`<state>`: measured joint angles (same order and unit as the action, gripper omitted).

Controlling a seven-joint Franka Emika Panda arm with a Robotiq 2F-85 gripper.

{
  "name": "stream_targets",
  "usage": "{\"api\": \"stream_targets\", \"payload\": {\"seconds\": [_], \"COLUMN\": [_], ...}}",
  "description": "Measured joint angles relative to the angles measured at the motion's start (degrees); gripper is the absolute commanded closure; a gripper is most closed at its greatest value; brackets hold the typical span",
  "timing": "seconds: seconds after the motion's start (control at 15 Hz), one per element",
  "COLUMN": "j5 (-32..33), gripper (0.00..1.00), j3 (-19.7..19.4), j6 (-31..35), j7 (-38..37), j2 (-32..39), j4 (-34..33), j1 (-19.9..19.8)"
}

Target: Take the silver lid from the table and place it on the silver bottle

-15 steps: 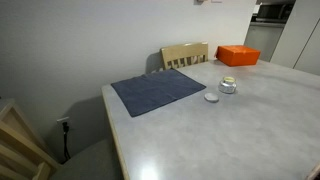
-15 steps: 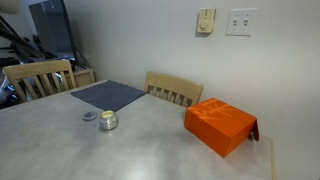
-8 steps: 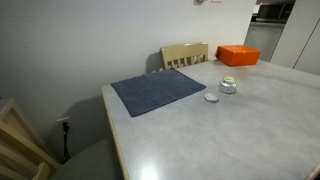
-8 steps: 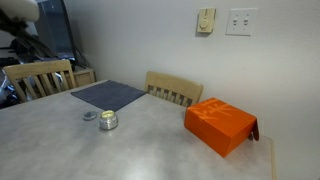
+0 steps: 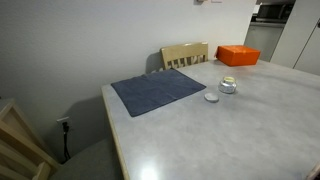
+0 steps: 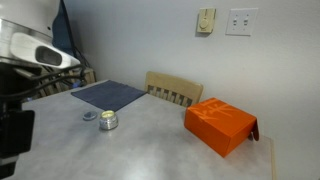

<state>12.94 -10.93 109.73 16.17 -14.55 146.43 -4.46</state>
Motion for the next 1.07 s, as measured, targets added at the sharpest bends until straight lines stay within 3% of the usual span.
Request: {"api": "stream_targets", "payload": {"seconds": [0.67,0.87,1.07], "j5": [3.0,3.1,2.7], "gripper": [0.00,0.00,0.00], "j3": [9.0,9.0,9.0], "j6": [-8.3,-8.7,-3.5], "j7": [0.3,0.3,0.3], "j2": [23.2,24.5,23.8], "j4": [-13.3,-14.4,-13.4], "j1": [4.8,4.7,4.0]}}
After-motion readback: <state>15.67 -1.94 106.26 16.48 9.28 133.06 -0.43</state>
